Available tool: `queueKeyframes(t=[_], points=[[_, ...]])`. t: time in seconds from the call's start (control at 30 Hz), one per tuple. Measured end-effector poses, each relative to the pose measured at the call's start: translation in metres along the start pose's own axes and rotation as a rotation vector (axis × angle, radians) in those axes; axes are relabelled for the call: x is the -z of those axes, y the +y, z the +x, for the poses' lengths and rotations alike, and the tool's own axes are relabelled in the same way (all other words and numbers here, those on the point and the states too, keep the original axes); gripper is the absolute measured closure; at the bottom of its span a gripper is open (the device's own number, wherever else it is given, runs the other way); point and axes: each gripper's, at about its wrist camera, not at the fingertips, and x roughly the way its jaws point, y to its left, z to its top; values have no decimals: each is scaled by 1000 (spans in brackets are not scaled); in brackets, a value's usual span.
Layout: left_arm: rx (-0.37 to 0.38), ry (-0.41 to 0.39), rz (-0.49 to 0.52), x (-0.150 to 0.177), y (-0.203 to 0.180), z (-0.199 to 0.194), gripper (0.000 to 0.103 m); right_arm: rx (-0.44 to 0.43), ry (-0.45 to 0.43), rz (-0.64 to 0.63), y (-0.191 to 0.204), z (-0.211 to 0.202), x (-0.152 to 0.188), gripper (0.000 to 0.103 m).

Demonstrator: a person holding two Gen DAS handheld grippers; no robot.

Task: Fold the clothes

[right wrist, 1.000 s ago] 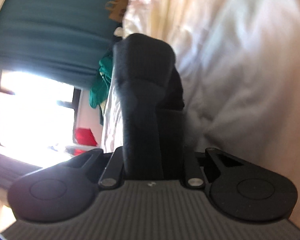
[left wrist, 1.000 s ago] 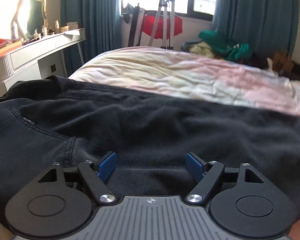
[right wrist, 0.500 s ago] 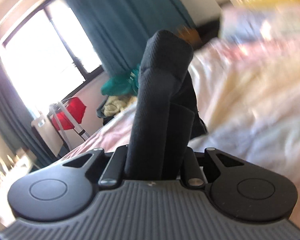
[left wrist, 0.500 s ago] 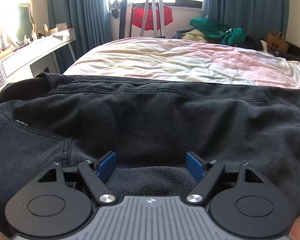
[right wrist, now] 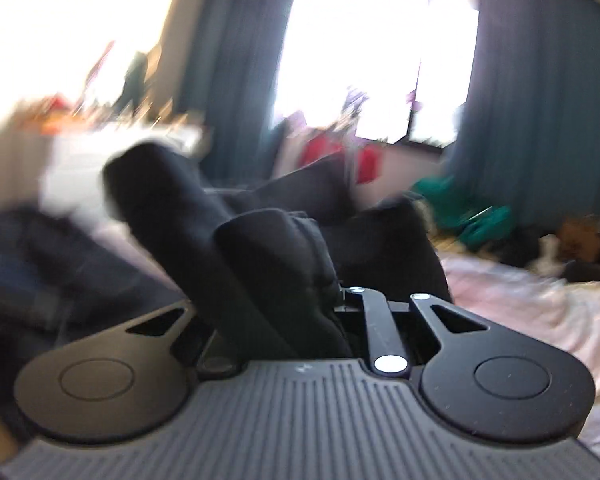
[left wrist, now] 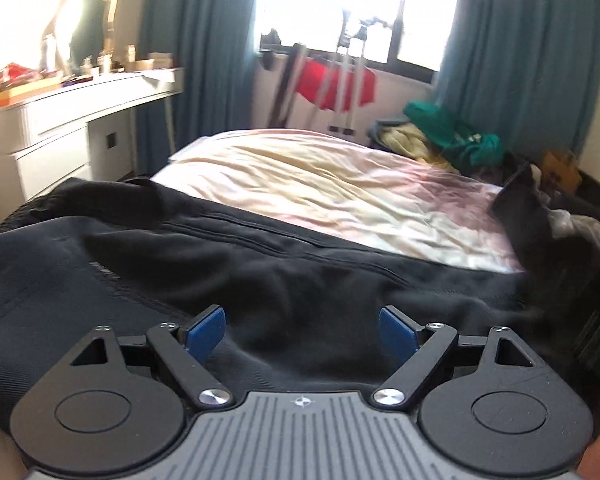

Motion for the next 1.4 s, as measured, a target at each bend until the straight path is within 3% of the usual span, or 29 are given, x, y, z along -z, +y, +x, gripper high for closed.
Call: queueKeyframes(t=[0.07, 0.17, 0.33, 0.63, 0.73, 0.77, 0.8, 0.9, 1.0, 1.13, 1.23, 1.4], points=[[3, 0, -39, -2, 10, -2, 17, -38, 86, -63, 32, 12, 24, 85], [4, 10, -89, -5, 20, 0, 17, -14, 118, -179, 76, 0, 46, 85], [60, -36, -140, -11, 24, -4, 17, -21, 39, -90, 74, -11, 5, 84], [183, -85, -208, -9, 31, -3, 17, -113, 148, -5, 75, 2, 4, 79], [219, -104, -198, -5, 28, -3, 17, -189, 205, 80, 62, -9, -9, 50], [220, -108, -194, -3, 27, -3, 17, -222, 216, 103, 59, -17, -11, 35], [219, -105, -194, -2, 25, -1, 17, -256, 228, 126, 56, -26, -14, 28], [238, -99, -185, 1, 21, -1, 17, -331, 235, 169, 45, -54, -19, 28], [221, -92, -104, 7, 6, -4, 17, -359, 180, 188, 29, -85, -22, 28], [191, -73, 31, 20, -19, -1, 16, -215, 97, 258, -6, -95, -14, 28], [139, -30, 94, 33, -29, 8, 16, -95, 125, 348, -25, -87, -4, 28], [73, -4, 160, 48, -36, 17, 16, -20, 251, 491, -44, -62, 19, 28]])
